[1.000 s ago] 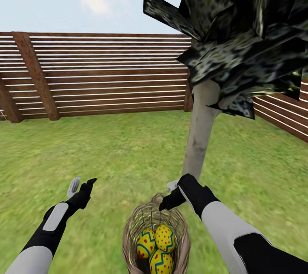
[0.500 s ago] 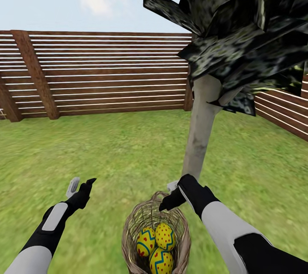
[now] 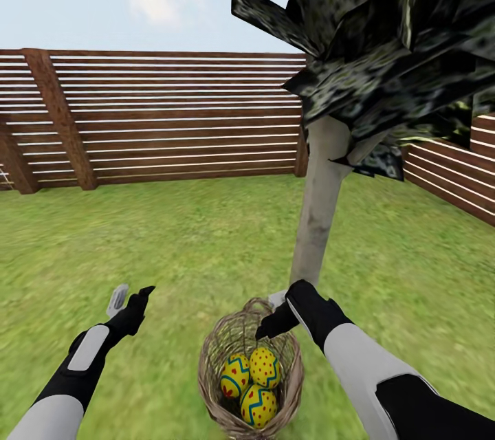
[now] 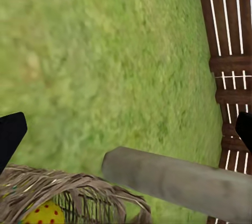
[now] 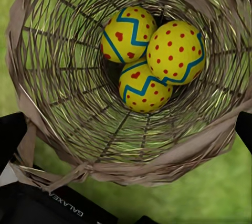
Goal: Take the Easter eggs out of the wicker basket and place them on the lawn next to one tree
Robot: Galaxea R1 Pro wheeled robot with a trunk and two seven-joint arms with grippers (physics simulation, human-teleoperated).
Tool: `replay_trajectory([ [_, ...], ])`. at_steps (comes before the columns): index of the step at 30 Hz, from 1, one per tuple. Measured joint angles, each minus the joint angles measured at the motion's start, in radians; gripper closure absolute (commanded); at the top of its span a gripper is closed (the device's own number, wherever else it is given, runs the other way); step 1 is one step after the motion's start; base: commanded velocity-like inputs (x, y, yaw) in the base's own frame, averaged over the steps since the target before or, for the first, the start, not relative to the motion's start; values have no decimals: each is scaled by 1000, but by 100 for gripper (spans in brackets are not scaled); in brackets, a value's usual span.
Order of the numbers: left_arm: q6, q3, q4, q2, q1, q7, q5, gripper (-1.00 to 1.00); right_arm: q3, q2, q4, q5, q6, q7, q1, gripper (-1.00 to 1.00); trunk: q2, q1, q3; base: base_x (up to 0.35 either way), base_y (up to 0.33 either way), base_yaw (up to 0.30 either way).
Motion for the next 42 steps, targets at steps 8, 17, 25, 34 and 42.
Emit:
replay_trajectory([
  [8, 0, 0, 1, -3, 0, 0, 0, -100, 1, 3, -1, -1, 0, -11, -1, -100, -56, 31, -25, -1, 0, 0],
  [17, 0, -1, 2, -4, 0, 1, 0, -100, 1, 12, 0, -2, -3, -66, -2, -100, -119, 65, -53, 0, 0, 0],
  [25, 0, 0, 2, -3, 0, 1, 0, -100, 1, 10, -10, 4, -13, -74, -2, -100, -175, 96, -78, 0, 0, 0],
  [34, 0, -2, 2, -5, 0, 1, 0, -100, 49, 11, -116, 7, 3, -110, -28, -100, -238, 130, -106, 0, 0, 0],
  [42, 0, -1, 2, -9, 0, 1, 0, -100, 122, 12, -112, -3, 21, -256, -47, -100, -294, 161, -132, 0, 0, 0],
])
